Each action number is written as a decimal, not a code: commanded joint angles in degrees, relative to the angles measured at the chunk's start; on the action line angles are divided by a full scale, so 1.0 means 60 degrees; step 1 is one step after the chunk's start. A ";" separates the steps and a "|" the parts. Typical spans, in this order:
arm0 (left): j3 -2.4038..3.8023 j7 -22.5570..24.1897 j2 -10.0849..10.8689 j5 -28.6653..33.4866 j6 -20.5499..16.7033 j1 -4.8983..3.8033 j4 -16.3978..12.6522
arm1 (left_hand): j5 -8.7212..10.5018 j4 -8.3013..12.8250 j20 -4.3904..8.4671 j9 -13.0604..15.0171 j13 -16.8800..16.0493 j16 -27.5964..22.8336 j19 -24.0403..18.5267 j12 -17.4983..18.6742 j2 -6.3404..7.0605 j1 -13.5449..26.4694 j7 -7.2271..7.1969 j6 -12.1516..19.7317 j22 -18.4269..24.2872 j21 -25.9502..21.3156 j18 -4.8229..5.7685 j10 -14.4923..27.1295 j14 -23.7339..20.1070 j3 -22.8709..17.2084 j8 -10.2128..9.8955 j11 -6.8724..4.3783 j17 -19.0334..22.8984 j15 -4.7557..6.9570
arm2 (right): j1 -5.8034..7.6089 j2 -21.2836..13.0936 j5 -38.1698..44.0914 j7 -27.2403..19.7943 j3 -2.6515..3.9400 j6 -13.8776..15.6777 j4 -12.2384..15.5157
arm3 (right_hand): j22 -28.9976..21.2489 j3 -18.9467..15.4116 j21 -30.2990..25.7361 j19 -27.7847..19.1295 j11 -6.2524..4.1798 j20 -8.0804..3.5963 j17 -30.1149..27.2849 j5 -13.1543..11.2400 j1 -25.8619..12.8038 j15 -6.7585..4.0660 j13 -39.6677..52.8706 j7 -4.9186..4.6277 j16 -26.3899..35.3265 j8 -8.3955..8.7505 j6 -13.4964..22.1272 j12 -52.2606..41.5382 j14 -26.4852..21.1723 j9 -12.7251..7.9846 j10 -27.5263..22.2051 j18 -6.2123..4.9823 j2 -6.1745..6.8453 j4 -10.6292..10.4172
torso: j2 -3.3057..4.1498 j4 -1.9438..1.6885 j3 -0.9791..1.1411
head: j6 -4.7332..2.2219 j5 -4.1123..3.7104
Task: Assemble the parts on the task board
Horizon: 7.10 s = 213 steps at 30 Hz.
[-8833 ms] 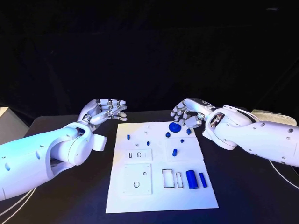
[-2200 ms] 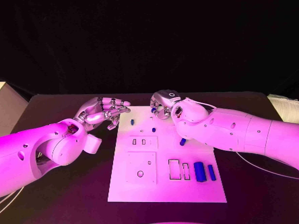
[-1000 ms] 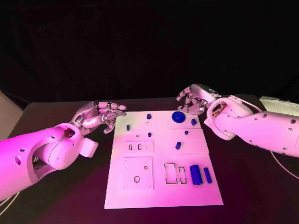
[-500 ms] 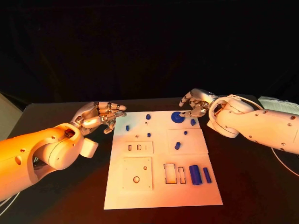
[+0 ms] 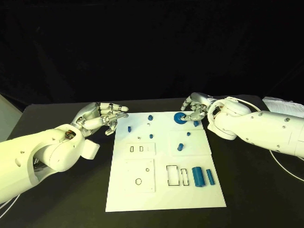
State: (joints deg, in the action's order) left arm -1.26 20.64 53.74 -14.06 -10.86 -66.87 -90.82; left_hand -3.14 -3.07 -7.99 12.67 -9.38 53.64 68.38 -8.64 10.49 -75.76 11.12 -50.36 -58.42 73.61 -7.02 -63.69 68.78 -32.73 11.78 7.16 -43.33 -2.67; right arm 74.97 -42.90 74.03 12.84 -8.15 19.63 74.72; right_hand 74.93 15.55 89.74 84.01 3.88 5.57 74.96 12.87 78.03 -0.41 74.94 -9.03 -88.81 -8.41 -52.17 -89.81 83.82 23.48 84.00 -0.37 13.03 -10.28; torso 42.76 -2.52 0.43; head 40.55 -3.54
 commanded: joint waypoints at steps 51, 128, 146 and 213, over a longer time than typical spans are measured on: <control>0.0009 -0.0212 0.0038 -0.0156 0.0246 -0.0009 -0.0059 | -0.0028 0.0140 -0.0002 0.0046 -0.0093 -0.0006 -0.0050 -0.0243 -0.0220 -0.0143 -0.0014 0.0079 -0.0022 0.0013 0.0028 0.0061 0.0025 -0.0196 0.0094 -0.0053 -0.0013 0.0052 | -0.0303 0.0308 0.1658 -0.0132 -0.0006 0.2151 0.0462 | 0.2512 0.1341 0.0043 0.0999 -0.0253 -0.0184 0.2027 0.0495 0.0413 -0.0202 0.2509 0.0341 -0.0066 -0.0590 -0.1088 -0.0032 0.0924 0.0103 0.0999 0.0062 -0.0285 0.0129 | -0.0024 0.0009 0.0004 | -0.0002 0.0074; 0.0013 -0.0243 0.0061 -0.0003 0.0326 -0.0014 -0.0339 | -0.0025 0.0131 -0.0008 0.0055 -0.0110 -0.0035 -0.0083 -0.0288 -0.0252 -0.0108 0.0009 0.0096 0.0011 0.0002 0.0022 0.0116 0.0004 -0.0256 0.0101 -0.0033 0.0009 0.0036 | -0.0820 0.2440 0.3321 0.0736 -0.0174 0.1046 -0.0041 | 0.2512 0.0846 0.0043 0.0999 0.0094 0.0051 0.1821 -0.0579 -0.0473 0.0089 0.2509 -0.0052 0.0003 0.0273 0.0061 -0.0032 0.0875 -0.0201 0.0999 0.0062 0.0166 -0.0246 | 0.0018 0.0006 -0.0018 | 0.0188 0.0251; 0.0012 -0.0249 0.0042 0.0018 0.0389 -0.0014 -0.0302 | -0.0024 0.0103 -0.0015 0.0068 -0.0127 -0.0044 -0.0092 -0.0336 -0.0254 -0.0039 0.0006 0.0094 0.0010 0.0007 0.0022 0.0152 -0.0002 -0.0276 0.0119 -0.0031 0.0010 0.0029 | -0.0820 0.2235 0.2300 0.0532 -0.0175 0.0820 0.0060 | 0.2512 -0.0794 0.0043 0.0999 0.0128 0.0132 0.1848 -0.0410 -0.0517 0.0134 0.2509 -0.0073 0.0001 0.0511 -0.0133 -0.0032 0.0880 -0.0355 0.0999 0.0062 -0.0889 -0.1065 | 0.0024 0.0009 -0.0005 | 0.0208 0.0235; 0.0002 -0.0179 -0.0196 -0.0008 0.0580 0.0024 0.0254 | -0.0027 0.0110 -0.0019 0.0075 -0.0146 -0.0028 -0.0089 -0.0387 -0.0253 -0.0020 -0.0001 0.0120 -0.0005 0.0020 0.0024 0.0190 0.0009 -0.0315 0.0123 -0.0036 -0.0016 0.0032 | -0.0768 -0.1459 -0.0378 -0.3321 -0.0084 0.0664 -0.0012 | 0.2512 -0.0051 0.0043 0.0999 0.0178 0.0153 0.1807 -0.0308 0.0803 0.0170 0.2509 -0.0145 0.0031 0.0722 -0.0023 -0.0032 0.0866 -0.0593 0.0999 0.0062 -0.0298 -0.0270 | -0.0137 0.0400 0.0327 | 0.0067 0.0092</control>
State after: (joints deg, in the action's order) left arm -1.29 18.98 52.62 -14.29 -8.38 -66.73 -89.13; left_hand -3.14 -2.37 -8.19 13.06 -10.17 53.64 68.17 -10.69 9.10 -76.23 11.13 -49.95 -58.39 73.61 -7.02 -63.08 68.90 -34.40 12.29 6.96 -43.37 -2.56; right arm 70.49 -51.91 69.81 -5.89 -8.63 24.03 74.90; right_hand 74.93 15.10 89.73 84.00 4.69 5.96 74.91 11.40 82.51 0.21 74.91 -10.10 -88.75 -3.90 -52.26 -89.80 84.03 19.94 84.02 -0.39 11.32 -11.99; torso 41.89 -0.04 2.42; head 40.89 -3.09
